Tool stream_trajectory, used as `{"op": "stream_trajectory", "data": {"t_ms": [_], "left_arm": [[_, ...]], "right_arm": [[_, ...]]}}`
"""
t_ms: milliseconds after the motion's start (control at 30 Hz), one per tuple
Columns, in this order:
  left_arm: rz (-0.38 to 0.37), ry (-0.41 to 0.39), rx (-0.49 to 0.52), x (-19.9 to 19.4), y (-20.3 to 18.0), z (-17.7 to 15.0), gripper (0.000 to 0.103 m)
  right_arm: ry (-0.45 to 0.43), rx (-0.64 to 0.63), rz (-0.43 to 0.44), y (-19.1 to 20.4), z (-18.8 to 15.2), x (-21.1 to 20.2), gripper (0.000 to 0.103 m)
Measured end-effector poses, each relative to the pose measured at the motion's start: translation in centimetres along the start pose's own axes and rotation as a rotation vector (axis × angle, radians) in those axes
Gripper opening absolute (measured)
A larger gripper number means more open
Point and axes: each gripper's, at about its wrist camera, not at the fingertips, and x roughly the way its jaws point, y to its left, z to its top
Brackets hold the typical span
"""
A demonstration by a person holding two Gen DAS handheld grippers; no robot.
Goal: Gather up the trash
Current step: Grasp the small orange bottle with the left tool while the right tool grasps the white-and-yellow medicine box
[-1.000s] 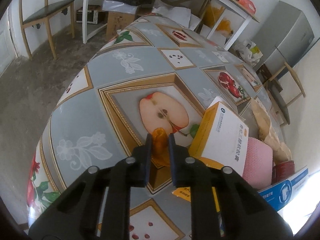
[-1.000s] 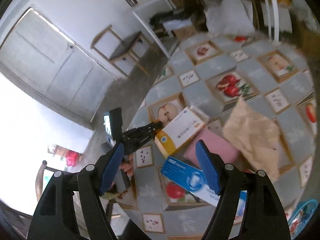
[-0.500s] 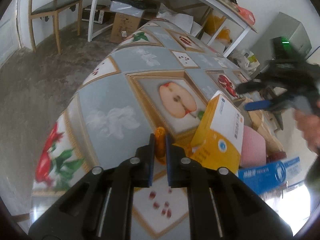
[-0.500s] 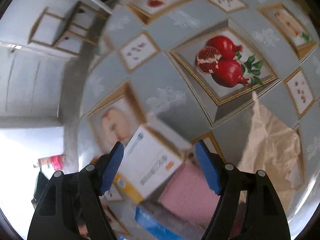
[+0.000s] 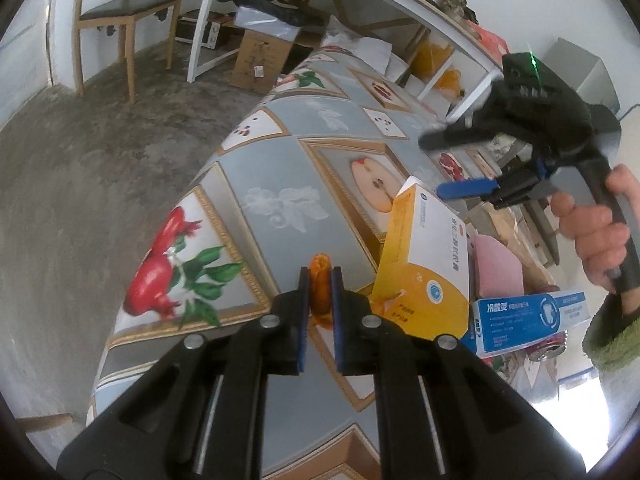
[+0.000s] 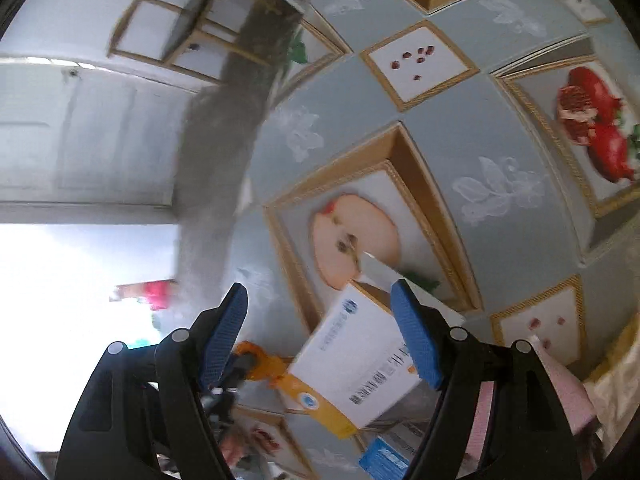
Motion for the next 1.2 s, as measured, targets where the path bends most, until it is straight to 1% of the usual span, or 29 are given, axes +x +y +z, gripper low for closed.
{"op": "stream_trajectory", "data": {"t_ms": [33,100,167,200,267,300,367,400,533,600,633,700,800,900,1000,1100,1200], "left_arm": [[-0.001,-0.005,-0.001,-0.2,0.2,-0.1,0.008],[-0.003,-0.014,-0.005,-0.6,0.4,-0.3,0.008],[-0.007,-0.014,-0.003,-0.7,0.4,-0.3,0.008],[-0.013,-0.013,-0.004,-0.8,0.5,-0.4,0.008],[-0.018,-0.010,0.001,-0.9,0.5,-0.5,0.008],[-0.021,-0.008,0.003,-0.9,0.6,-0.6,0.008],[-0.030,-0.002,0.003,-0.7,0.5,-0.6,0.008],[-0.035,-0.001,0.002,-0.7,0.5,-0.6,0.008],[-0.050,0.002,-0.004,-0.6,0.3,-0.8,0.008],[-0.058,-0.003,-0.012,-0.8,0.4,-0.9,0.008],[-0.061,-0.005,-0.013,-0.9,0.2,-1.0,0.008],[-0.068,-0.010,-0.014,-1.1,0.2,-1.1,0.008],[-0.074,-0.014,-0.007,-1.2,0.0,-1.2,0.008],[-0.079,-0.002,-0.002,-0.9,-0.2,-1.2,0.008],[-0.084,0.007,0.007,-0.6,-0.6,-1.3,0.008],[-0.087,0.005,0.008,-0.6,-0.7,-1.4,0.008],[-0.085,-0.001,0.000,-0.7,-0.5,-1.3,0.008]], "right_arm": [[-0.020,0.013,-0.036,0.0,-0.4,-0.2,0.072],[-0.075,0.069,-0.064,-0.4,-1.2,-1.2,0.072],[-0.090,0.098,-0.057,-0.8,-1.9,-1.9,0.072],[-0.072,0.100,-0.047,-0.8,-2.1,-1.9,0.073],[-0.028,0.101,-0.055,-0.9,-2.4,-1.2,0.075],[-0.004,0.103,-0.068,-0.7,-2.4,-0.7,0.075],[0.007,0.070,-0.093,0.2,-2.5,-0.2,0.081],[0.020,0.058,-0.109,0.7,-2.6,0.4,0.081],[0.009,0.047,-0.140,2.2,-1.7,1.0,0.082],[-0.017,0.034,-0.174,2.8,-1.7,0.8,0.082],[-0.027,0.025,-0.177,3.1,-1.8,0.5,0.082],[-0.049,0.020,-0.182,3.1,-2.3,-0.5,0.082],[-0.065,0.004,-0.225,2.3,-3.8,-2.2,0.082],[-0.037,0.025,-0.238,1.3,-4.3,-2.1,0.082],[-0.019,0.078,-0.240,0.3,-4.0,-1.3,0.082],[0.005,0.117,-0.213,0.0,-3.3,0.1,0.082],[0.013,0.099,-0.225,0.6,-3.0,1.4,0.082]]}}
